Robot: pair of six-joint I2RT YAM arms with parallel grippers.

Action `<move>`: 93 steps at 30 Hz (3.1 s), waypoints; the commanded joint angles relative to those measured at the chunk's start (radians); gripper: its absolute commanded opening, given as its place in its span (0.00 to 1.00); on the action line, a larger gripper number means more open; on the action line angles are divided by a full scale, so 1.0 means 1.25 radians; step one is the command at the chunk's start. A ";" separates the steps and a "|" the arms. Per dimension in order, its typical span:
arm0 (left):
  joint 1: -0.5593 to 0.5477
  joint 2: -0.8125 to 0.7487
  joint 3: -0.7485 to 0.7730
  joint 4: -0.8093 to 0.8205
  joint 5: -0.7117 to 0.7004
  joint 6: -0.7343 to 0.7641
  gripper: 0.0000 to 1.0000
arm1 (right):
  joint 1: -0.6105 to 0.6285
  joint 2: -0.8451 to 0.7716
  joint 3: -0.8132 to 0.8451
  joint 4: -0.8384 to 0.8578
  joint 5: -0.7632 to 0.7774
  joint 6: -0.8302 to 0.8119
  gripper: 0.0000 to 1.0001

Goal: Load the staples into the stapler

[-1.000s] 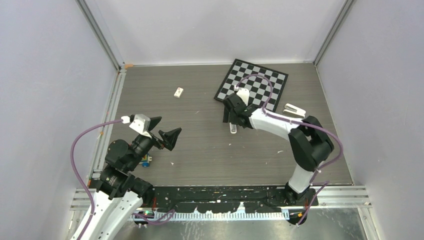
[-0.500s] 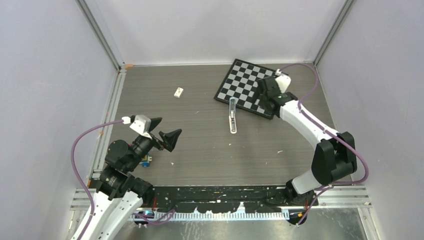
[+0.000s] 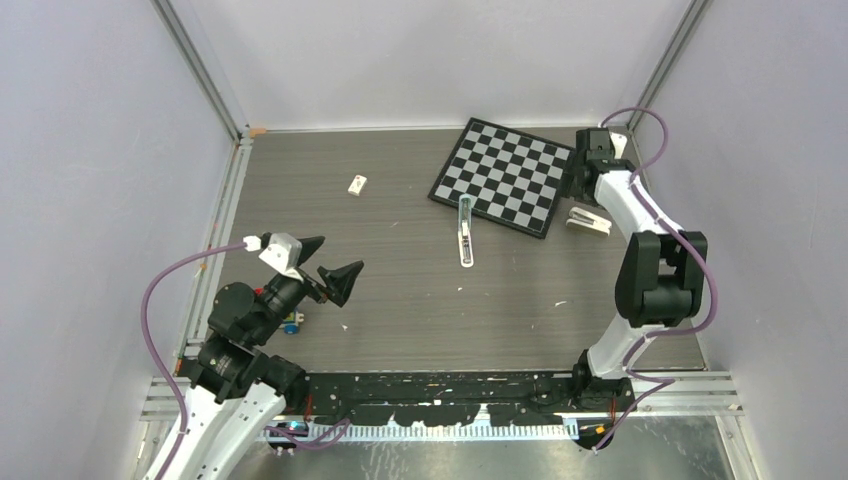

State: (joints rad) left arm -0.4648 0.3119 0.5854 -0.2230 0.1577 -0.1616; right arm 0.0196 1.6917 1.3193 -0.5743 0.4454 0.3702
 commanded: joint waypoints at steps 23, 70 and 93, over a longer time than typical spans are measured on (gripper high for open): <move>-0.006 0.021 0.005 0.000 0.002 0.043 1.00 | -0.129 0.235 0.177 -0.087 -0.334 -0.645 0.69; -0.006 0.052 0.038 -0.037 -0.014 0.041 1.00 | -0.187 0.403 0.369 -0.258 -0.372 -0.492 0.34; -0.006 0.301 0.216 -0.234 0.036 -0.077 0.91 | -0.170 0.199 0.198 -0.142 -0.429 -0.371 0.01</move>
State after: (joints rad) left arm -0.4694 0.6445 0.8158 -0.4633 0.1318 -0.2165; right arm -0.2111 2.0380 1.6016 -0.8021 -0.0685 -0.1417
